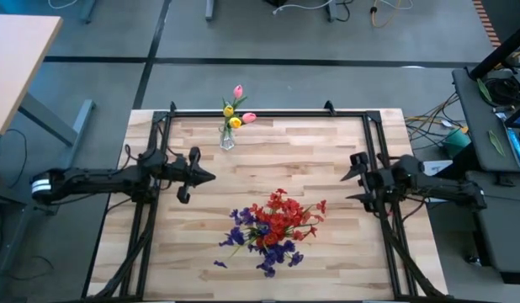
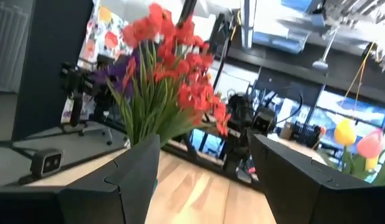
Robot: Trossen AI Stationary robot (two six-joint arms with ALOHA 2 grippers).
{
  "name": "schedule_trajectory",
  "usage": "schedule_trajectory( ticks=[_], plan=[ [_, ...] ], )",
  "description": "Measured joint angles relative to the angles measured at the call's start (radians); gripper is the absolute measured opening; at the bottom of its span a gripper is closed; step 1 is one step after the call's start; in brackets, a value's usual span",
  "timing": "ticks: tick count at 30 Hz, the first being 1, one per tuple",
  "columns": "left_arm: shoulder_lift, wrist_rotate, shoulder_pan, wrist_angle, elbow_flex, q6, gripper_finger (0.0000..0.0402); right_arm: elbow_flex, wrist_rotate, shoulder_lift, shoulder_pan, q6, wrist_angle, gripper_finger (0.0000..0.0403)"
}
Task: Sort flowers into vase by color
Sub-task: Return to Home Position
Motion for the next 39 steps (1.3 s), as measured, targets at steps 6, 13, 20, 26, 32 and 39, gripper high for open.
schedule_trajectory(
  ticks=[6,13,20,26,32,39],
  plan=[
    [0.038,0.000,0.000,-0.001,0.000,0.000,0.0000,0.000,0.001,0.014,0.000,-0.003,-0.069,0.0244],
    [0.087,0.000,0.000,0.000,0.000,0.000,0.0000,0.000,0.001,0.014,0.000,0.055,-0.097,0.0244],
    [0.136,0.000,0.000,0.000,0.000,0.000,0.0000,0.000,0.001,0.014,0.000,0.084,-0.097,0.0244],
    [0.171,0.000,0.000,-0.008,-0.010,0.000,0.0000,0.000,0.001,0.014,0.000,0.086,-0.097,0.0244],
    [-0.076,-0.016,-0.003,-0.357,-0.012,0.000,0.0000,0.000,0.001,0.014,0.000,0.086,-0.097,0.0244],
    [-0.473,-0.036,-0.014,-0.583,-0.011,0.002,0.0000,0.000,0.003,0.014,0.000,0.084,-0.096,0.0244]
  ],
)
